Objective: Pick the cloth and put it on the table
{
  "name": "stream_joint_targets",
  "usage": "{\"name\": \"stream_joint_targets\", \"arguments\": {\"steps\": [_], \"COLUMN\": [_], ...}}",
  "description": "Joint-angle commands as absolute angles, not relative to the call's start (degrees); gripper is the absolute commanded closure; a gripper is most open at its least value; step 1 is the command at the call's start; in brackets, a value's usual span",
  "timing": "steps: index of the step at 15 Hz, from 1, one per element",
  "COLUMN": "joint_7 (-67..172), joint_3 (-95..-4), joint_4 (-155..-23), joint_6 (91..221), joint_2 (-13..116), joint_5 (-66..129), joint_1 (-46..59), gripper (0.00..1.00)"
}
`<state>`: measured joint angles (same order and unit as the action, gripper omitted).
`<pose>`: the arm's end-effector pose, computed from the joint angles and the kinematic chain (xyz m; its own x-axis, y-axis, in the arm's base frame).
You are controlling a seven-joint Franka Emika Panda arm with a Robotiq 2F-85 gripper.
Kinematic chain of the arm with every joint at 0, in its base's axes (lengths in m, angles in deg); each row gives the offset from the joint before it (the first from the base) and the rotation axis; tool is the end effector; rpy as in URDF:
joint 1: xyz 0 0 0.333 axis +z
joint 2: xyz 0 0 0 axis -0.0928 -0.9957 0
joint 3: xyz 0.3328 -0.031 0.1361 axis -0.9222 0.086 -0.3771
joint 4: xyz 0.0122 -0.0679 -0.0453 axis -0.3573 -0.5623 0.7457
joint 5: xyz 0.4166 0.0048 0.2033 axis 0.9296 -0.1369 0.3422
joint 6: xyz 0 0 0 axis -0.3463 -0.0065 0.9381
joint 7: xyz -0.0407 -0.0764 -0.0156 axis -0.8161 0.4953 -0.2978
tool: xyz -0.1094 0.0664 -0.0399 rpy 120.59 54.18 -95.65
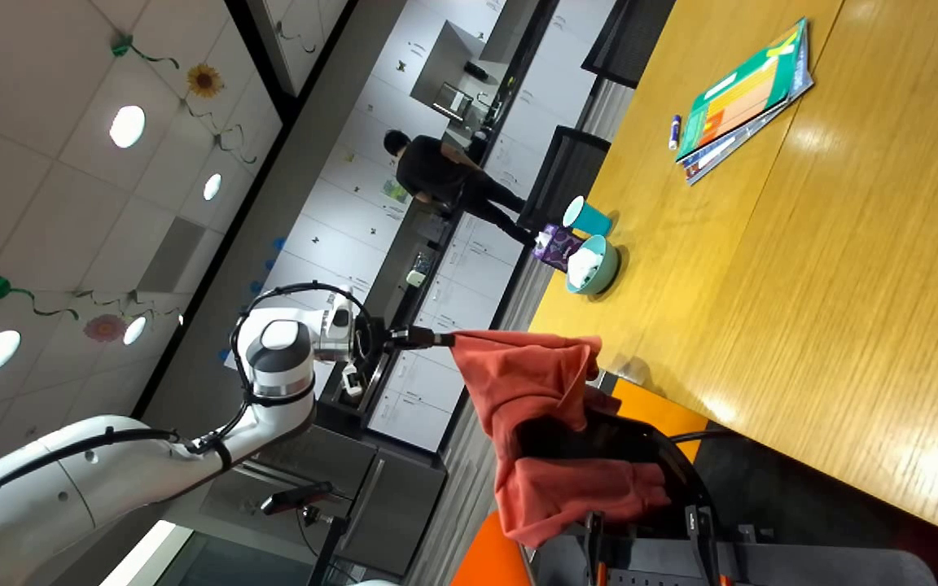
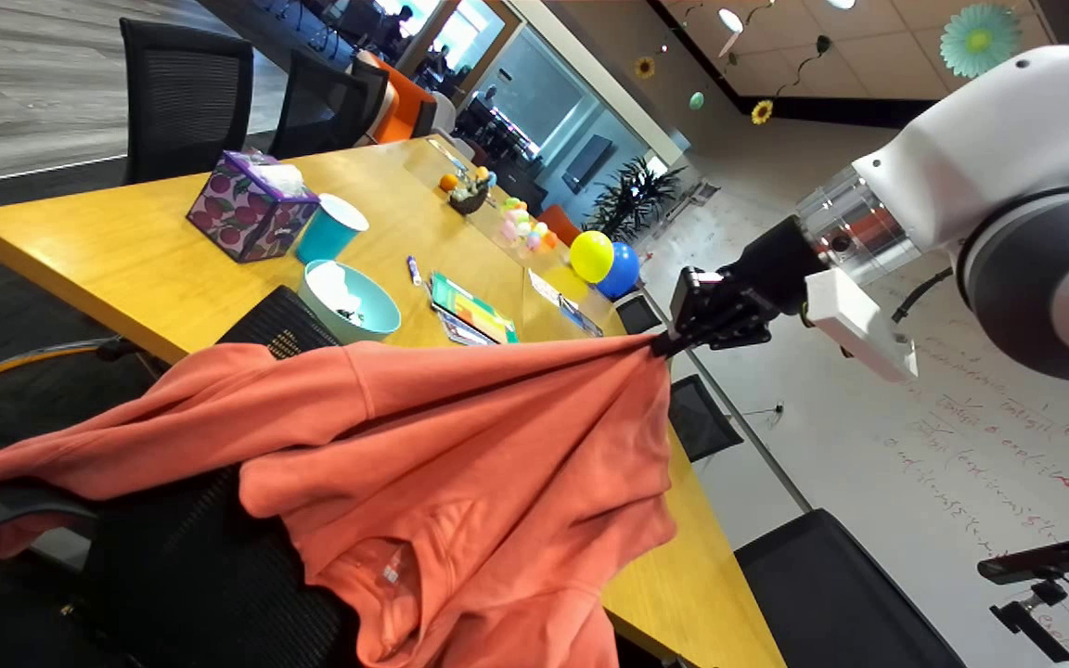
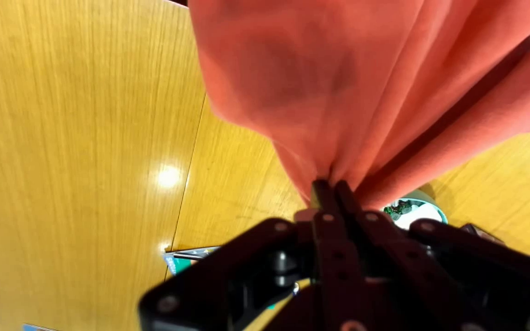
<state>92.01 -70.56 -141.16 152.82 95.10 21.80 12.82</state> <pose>0.4322 0.1852 0.4375 0.9125 -0.2070 0.3528 -0.2561 -0.9617 0.0982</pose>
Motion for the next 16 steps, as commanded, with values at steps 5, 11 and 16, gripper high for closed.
{"name": "stream_joint_targets", "arguments": {"steps": [5, 11, 16], "joint_7": [99.61, 108.16, 117.76], "joint_3": [-71.31, -67.28, -63.55], "joint_4": [-140.55, -137.81, -133.46], "joint_6": [157.3, 164.95, 164.89], "joint_2": [93.18, 88.49, 84.78], "joint_5": [17.57, 9.6, 5.01], "joint_1": [5.53, -5.72, -11.27], "gripper": [0.99, 0.99, 0.99]}}
